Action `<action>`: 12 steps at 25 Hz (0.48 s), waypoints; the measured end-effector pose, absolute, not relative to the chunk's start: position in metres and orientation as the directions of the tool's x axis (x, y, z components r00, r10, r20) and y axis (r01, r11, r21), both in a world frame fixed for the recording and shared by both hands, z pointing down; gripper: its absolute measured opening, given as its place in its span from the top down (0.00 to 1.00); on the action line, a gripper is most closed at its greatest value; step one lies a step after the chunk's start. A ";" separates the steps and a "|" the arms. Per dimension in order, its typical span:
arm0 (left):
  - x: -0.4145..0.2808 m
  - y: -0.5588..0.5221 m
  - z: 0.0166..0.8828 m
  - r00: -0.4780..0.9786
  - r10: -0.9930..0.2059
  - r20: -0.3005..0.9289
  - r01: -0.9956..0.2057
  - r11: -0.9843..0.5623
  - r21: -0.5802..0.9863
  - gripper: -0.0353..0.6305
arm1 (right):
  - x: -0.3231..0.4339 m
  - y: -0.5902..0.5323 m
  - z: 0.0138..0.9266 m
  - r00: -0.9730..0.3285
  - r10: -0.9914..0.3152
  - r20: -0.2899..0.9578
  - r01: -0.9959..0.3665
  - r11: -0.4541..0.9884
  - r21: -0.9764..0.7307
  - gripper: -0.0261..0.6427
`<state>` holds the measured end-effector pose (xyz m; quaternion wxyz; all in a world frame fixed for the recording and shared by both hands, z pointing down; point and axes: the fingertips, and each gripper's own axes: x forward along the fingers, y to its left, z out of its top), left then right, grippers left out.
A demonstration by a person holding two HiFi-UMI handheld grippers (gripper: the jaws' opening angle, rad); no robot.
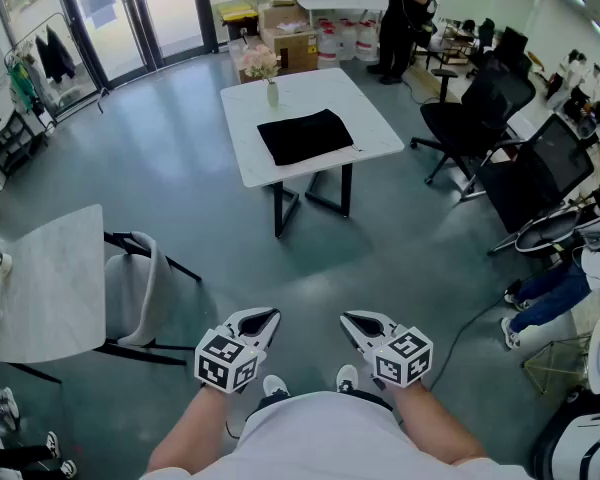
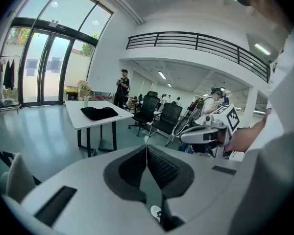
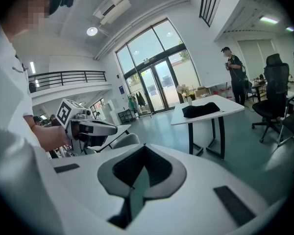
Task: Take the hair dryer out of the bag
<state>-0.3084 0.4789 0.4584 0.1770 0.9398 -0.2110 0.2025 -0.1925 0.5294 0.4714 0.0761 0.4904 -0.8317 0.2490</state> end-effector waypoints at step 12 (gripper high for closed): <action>-0.311 0.472 0.454 0.834 -0.313 0.454 -0.448 -0.865 0.227 0.92 | -0.199 0.523 0.471 -0.509 -0.769 0.387 -0.855 0.400 -0.330 0.94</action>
